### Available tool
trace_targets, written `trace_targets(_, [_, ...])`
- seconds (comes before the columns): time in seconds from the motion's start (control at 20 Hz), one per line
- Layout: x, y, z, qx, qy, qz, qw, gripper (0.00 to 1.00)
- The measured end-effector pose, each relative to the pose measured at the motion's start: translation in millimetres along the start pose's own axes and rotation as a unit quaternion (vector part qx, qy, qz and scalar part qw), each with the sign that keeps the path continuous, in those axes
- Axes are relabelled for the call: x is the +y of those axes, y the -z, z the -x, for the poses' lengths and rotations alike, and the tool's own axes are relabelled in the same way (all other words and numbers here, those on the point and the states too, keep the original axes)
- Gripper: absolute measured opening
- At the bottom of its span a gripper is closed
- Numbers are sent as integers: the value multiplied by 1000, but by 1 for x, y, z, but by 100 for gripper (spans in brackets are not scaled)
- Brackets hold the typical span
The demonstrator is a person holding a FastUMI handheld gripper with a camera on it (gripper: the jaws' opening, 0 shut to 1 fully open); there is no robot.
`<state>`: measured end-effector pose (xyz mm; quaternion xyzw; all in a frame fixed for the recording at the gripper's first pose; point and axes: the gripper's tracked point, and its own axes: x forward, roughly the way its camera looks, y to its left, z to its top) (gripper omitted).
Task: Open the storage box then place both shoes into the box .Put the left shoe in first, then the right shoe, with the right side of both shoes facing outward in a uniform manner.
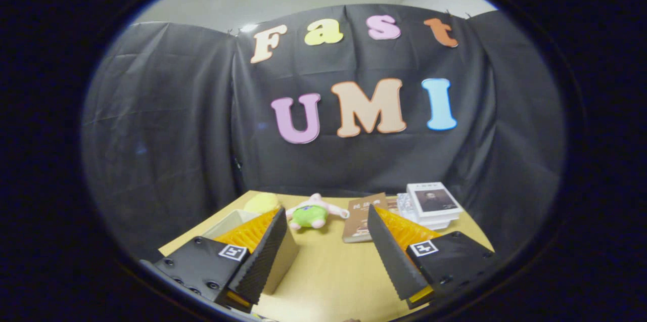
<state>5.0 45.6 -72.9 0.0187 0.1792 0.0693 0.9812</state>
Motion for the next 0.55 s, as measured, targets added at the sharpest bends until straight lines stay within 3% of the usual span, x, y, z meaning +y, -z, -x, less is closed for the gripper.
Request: trace_targets(0.55, [-37, -27, 14, -60, 30, -1, 998, 100])
